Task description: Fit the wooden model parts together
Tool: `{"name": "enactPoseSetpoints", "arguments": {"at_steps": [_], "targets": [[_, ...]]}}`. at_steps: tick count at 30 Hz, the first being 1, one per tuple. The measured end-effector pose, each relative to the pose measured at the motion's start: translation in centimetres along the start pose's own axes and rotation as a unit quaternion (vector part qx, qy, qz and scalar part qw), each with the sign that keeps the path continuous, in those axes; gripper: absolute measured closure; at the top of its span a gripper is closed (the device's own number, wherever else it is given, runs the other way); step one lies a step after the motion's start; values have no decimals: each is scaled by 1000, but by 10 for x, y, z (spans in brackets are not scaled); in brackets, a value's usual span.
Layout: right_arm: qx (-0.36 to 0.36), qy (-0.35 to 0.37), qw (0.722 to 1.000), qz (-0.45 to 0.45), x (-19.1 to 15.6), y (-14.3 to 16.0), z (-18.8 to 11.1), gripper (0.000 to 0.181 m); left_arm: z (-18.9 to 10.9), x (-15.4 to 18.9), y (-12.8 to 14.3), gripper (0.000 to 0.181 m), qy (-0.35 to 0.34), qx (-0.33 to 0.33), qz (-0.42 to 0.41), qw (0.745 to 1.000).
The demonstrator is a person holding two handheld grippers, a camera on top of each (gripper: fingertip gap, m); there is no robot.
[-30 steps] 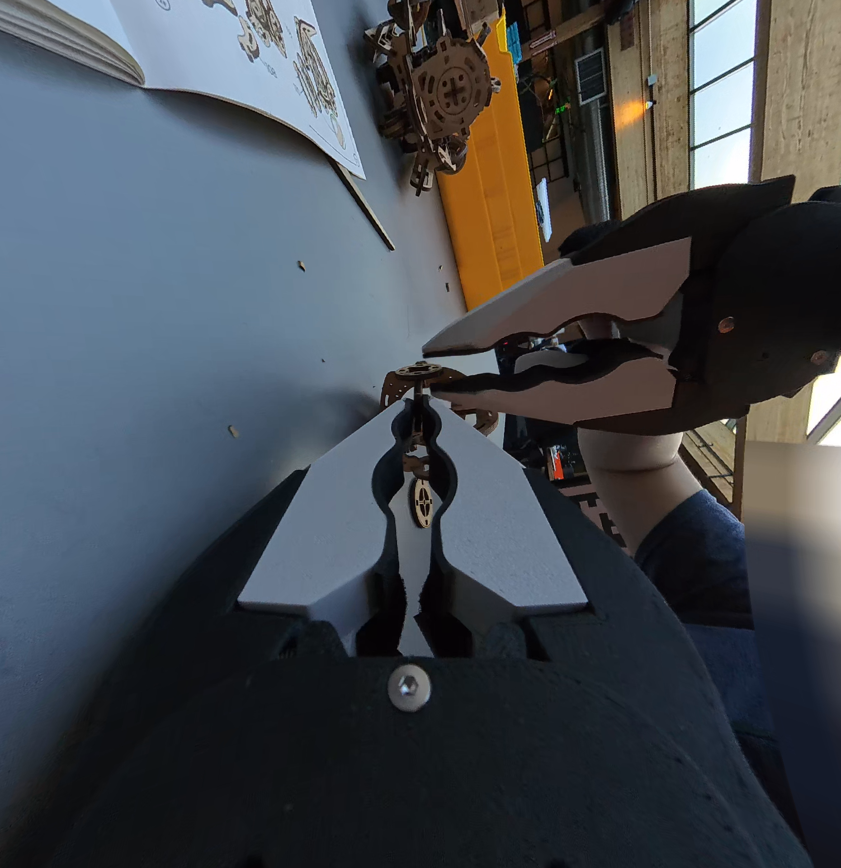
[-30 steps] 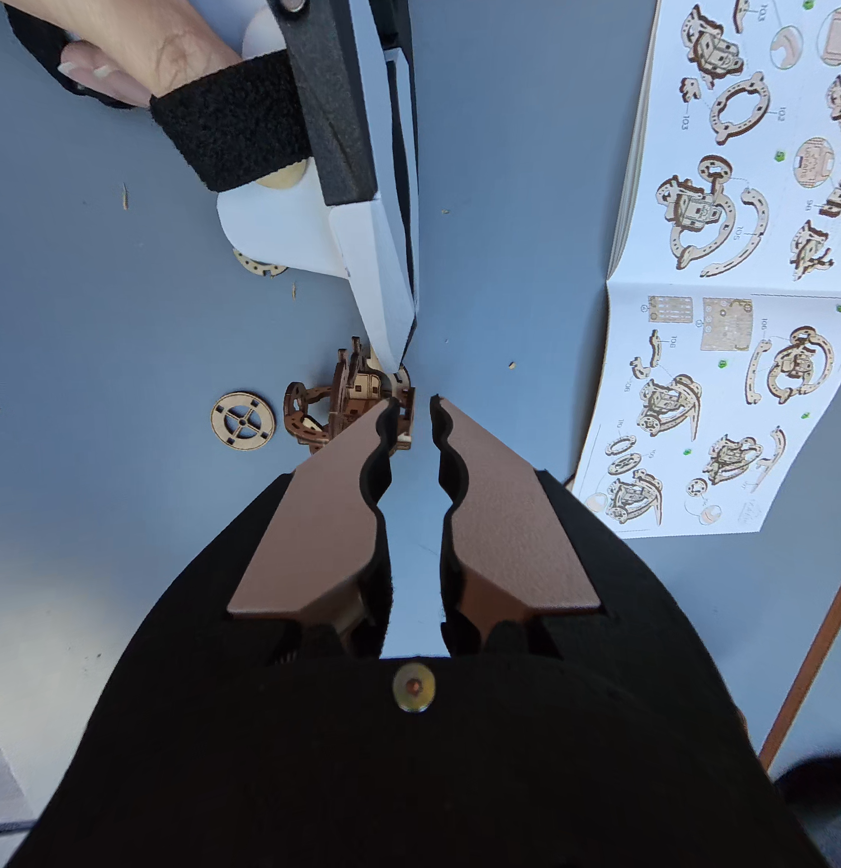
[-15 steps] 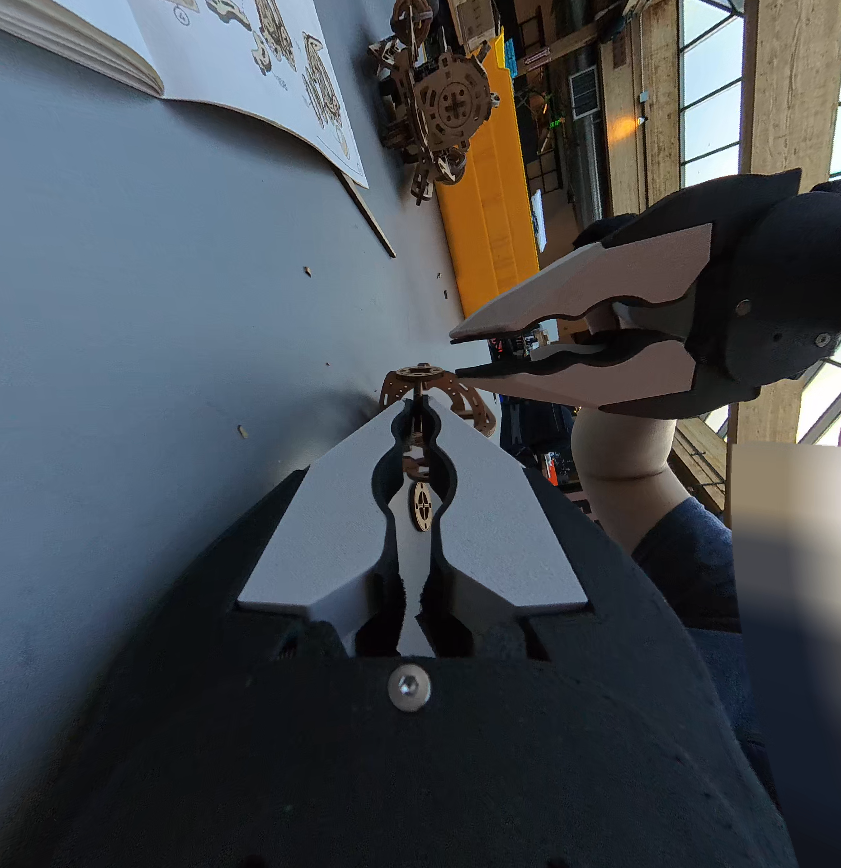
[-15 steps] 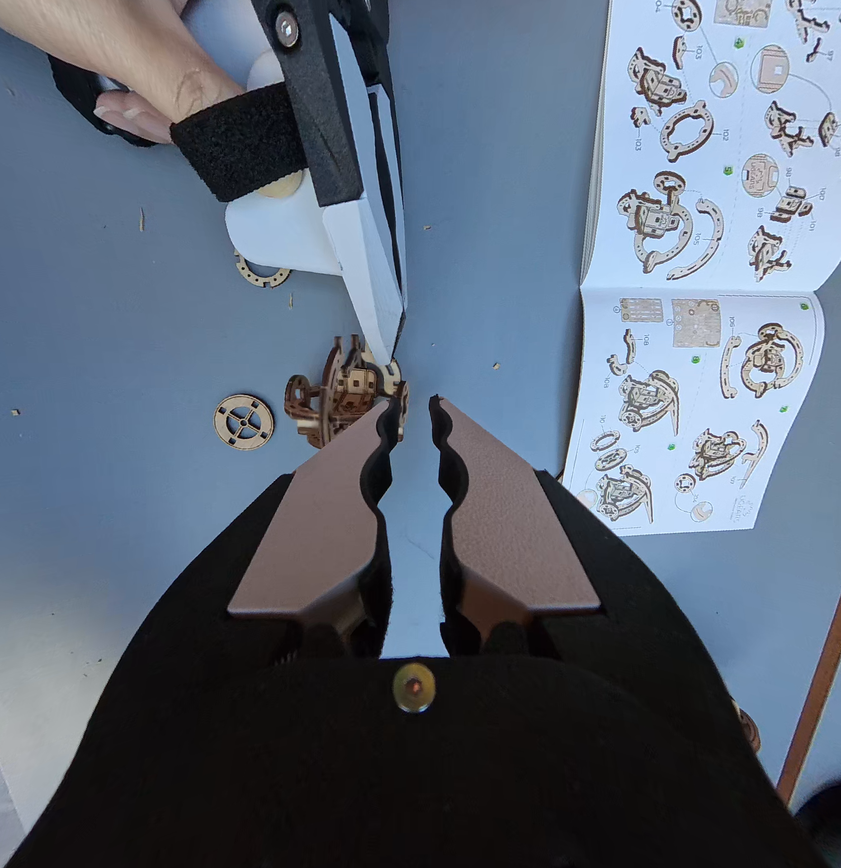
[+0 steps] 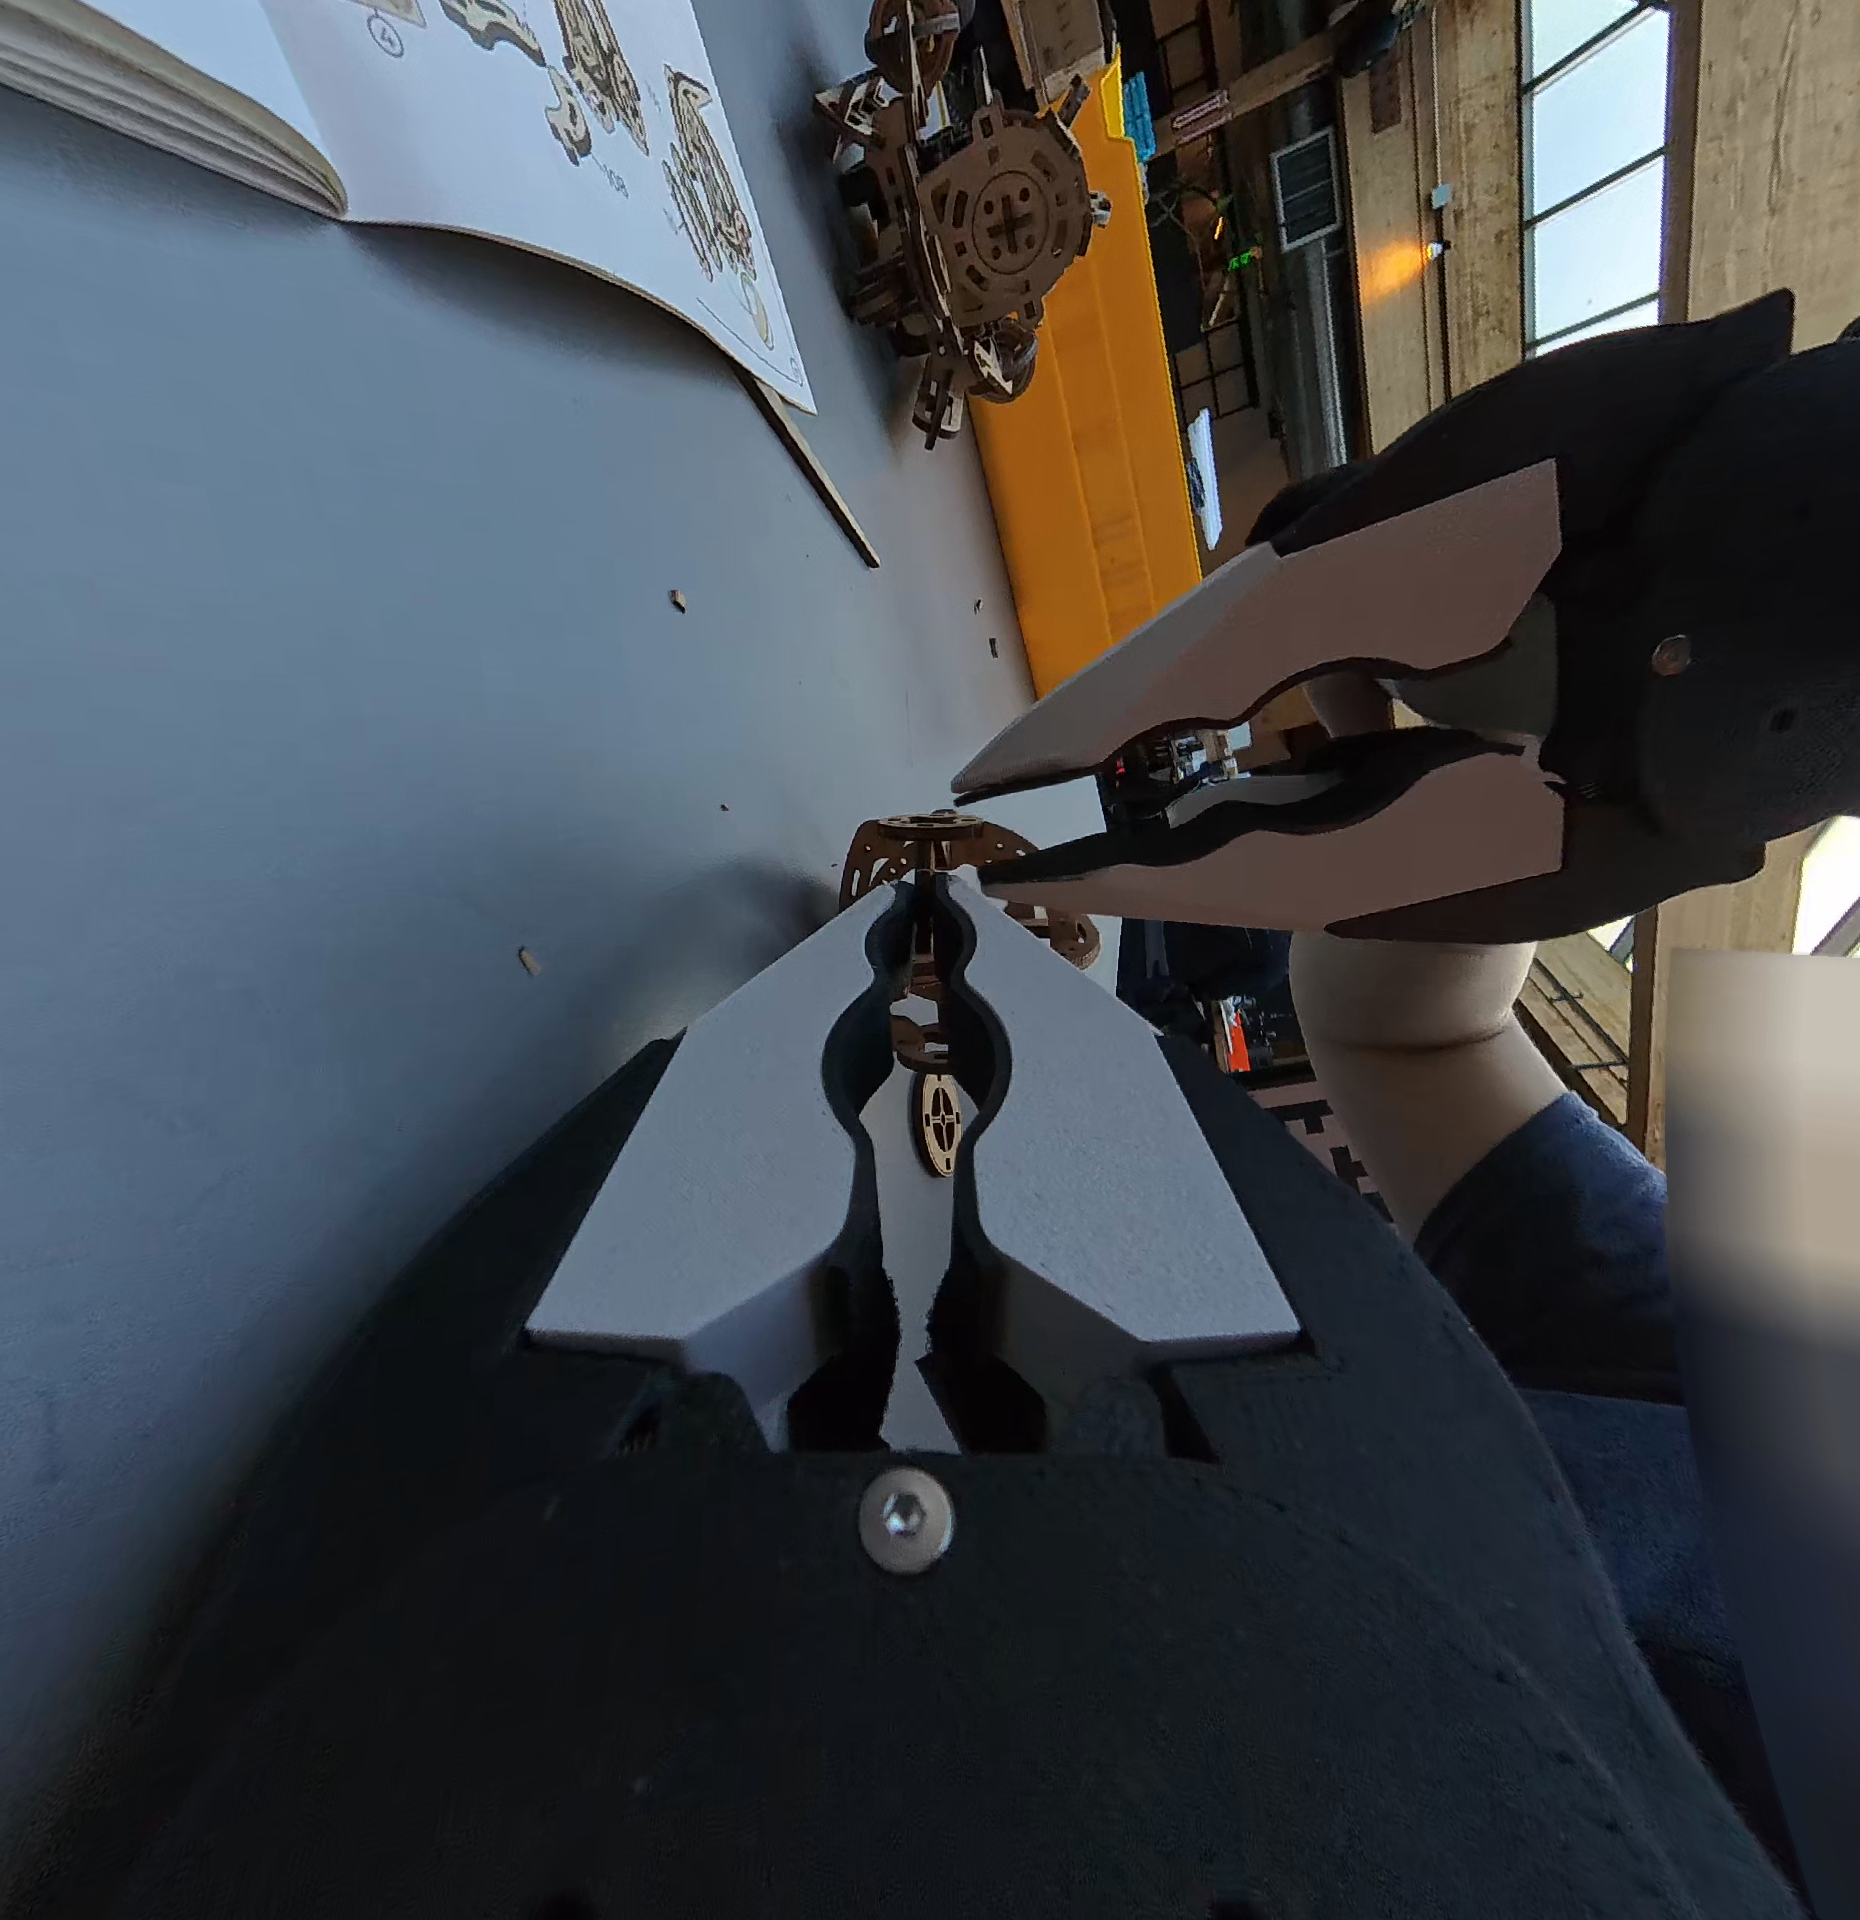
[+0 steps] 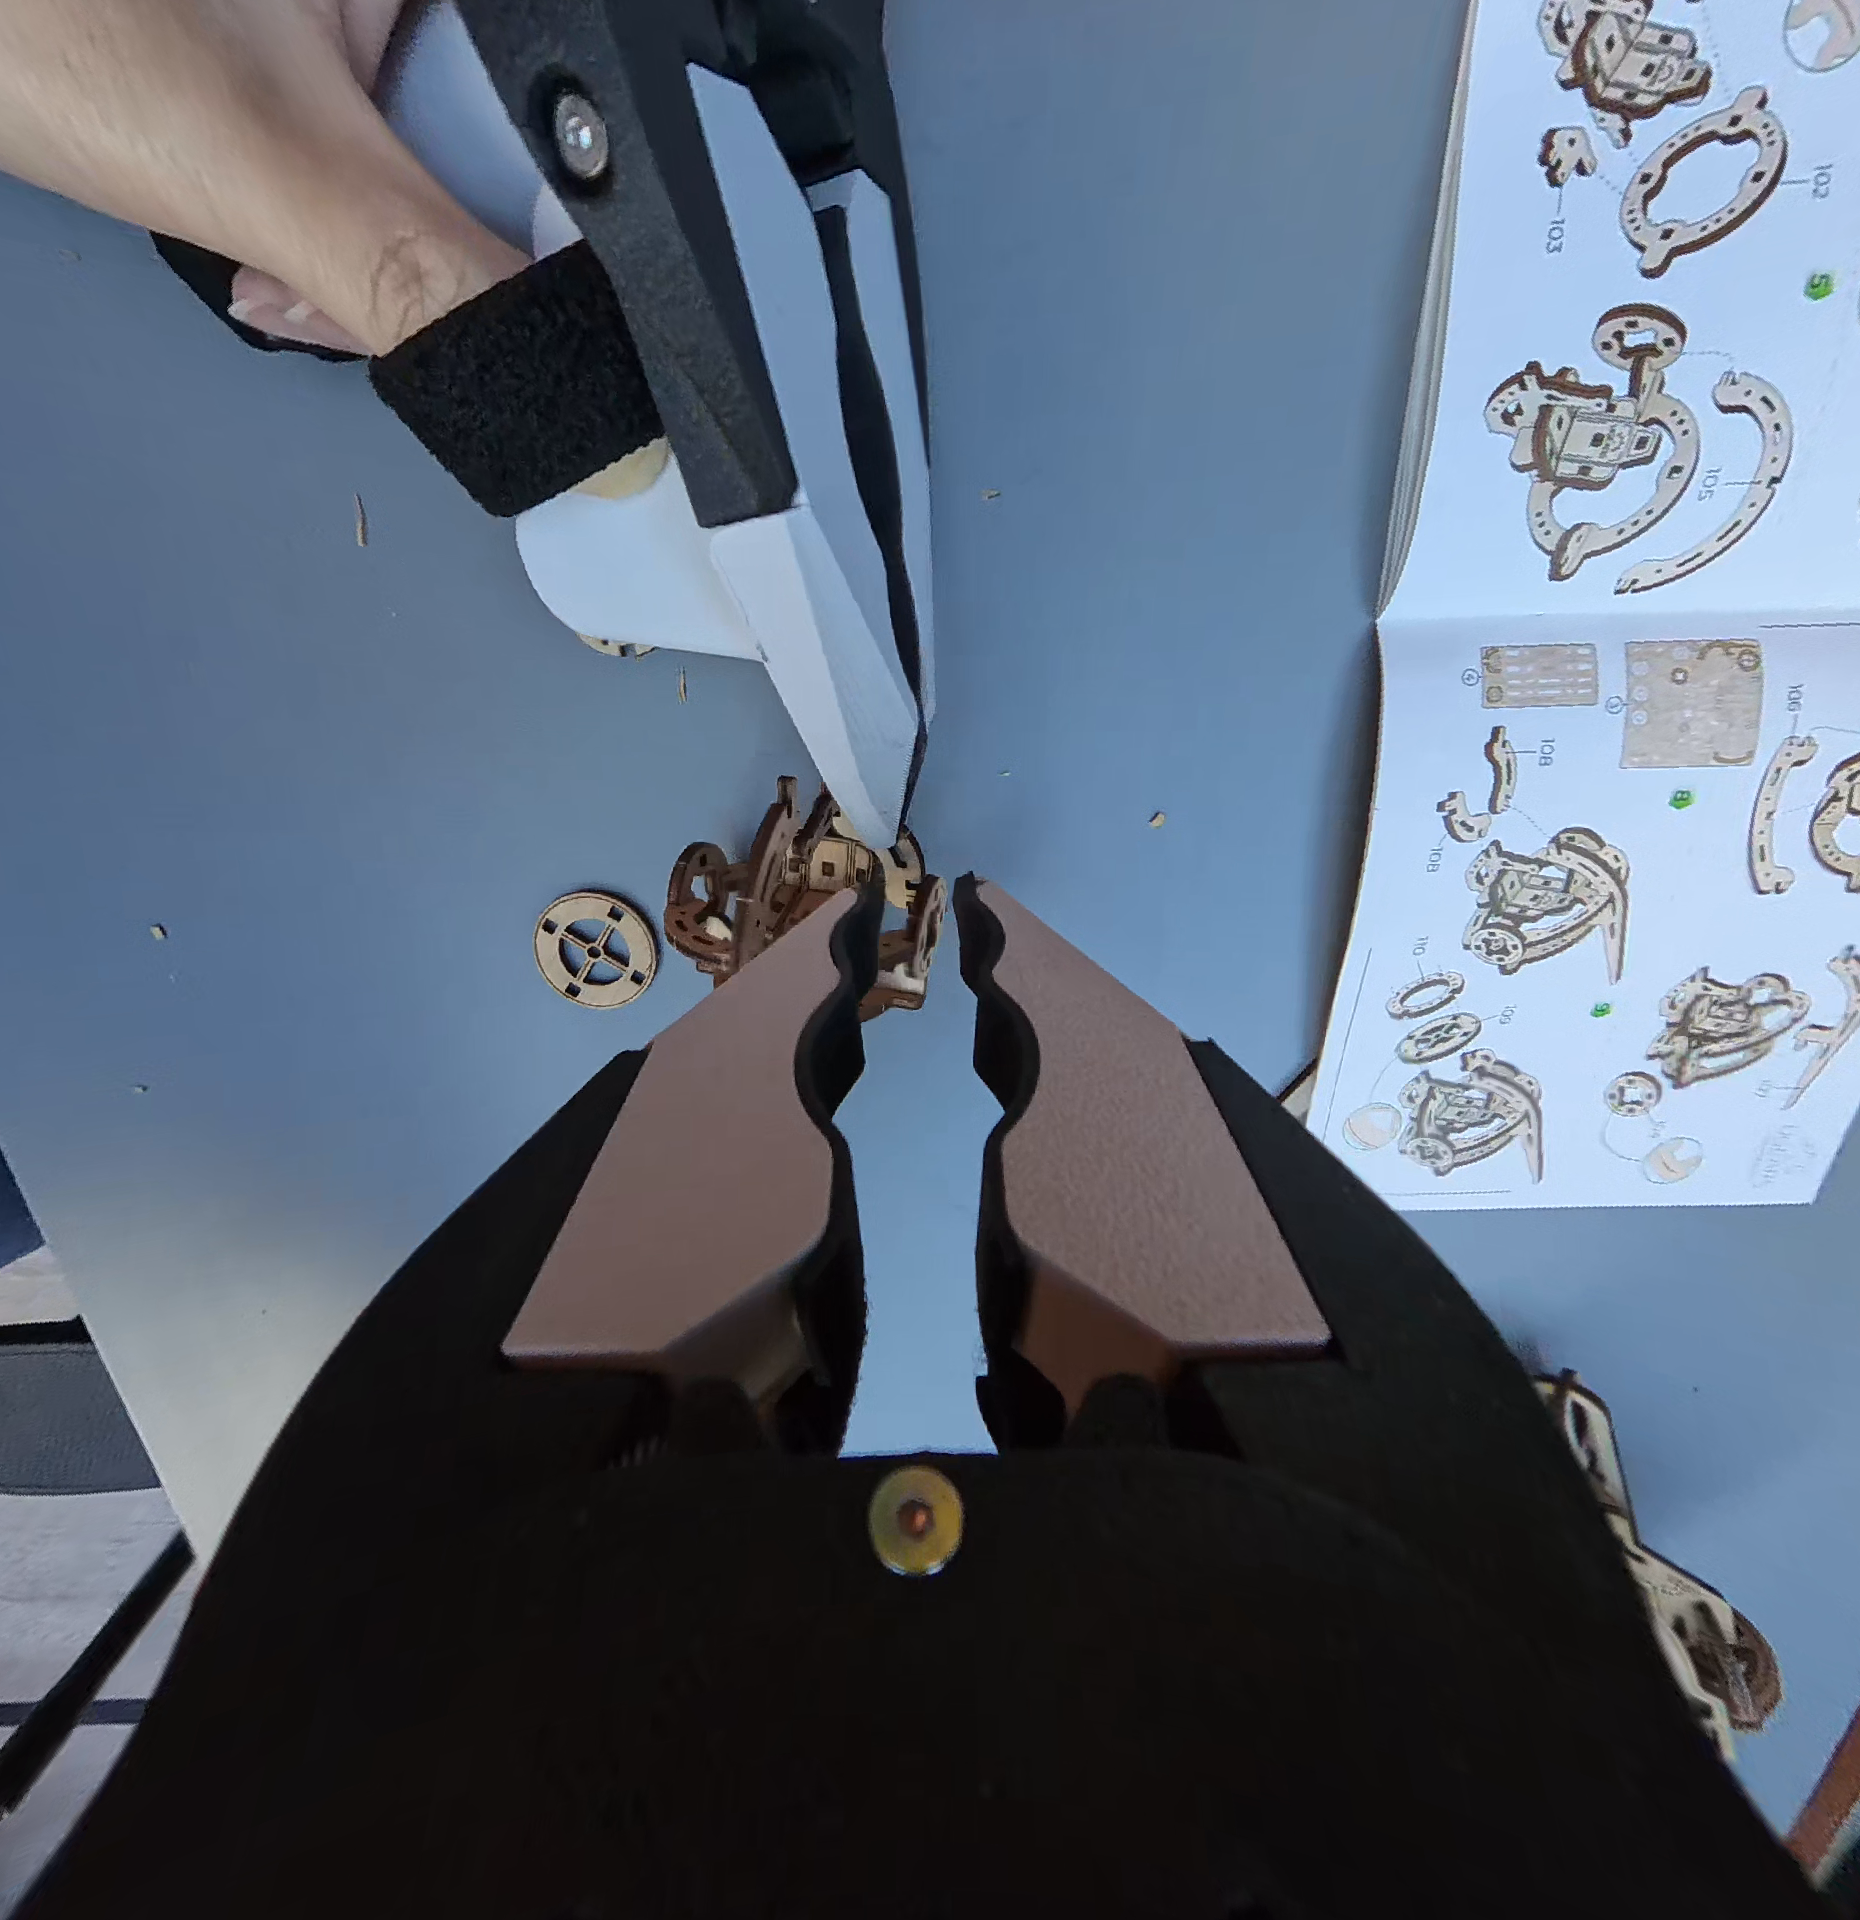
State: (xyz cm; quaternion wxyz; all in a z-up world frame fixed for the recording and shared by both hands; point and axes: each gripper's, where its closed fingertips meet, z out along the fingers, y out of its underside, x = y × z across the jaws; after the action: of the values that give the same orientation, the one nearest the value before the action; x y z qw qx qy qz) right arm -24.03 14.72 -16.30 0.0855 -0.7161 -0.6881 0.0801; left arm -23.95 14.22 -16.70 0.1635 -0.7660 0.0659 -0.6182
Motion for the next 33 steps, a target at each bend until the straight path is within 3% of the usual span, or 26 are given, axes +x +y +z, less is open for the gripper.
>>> {"name": "enactPoseSetpoints", "arguments": {"at_steps": [5, 14, 21, 28, 33], "targets": [[-9, -35, 999, 27, 0, 4, 2, 173, 0, 0, -1, 181, -3, 2, 7, 1000], [-54, -34, 997, 37, 1, 11, 10, 179, 0, -1, -1, 181, -9, -2, 16, 1000], [-27, -54, 997, 54, -2, 10, 5, 177, 1, 2, 3, 181, -3, -12, 16, 1000], [74, -36, 994, 76, 17, -7, -25, 173, 0, 3, 2, 181, 2, -10, 12, 1000], [77, -39, 993, 74, 17, 2, -27, 170, 0, 3, 2, 181, 3, -7, 12, 1000]]}}
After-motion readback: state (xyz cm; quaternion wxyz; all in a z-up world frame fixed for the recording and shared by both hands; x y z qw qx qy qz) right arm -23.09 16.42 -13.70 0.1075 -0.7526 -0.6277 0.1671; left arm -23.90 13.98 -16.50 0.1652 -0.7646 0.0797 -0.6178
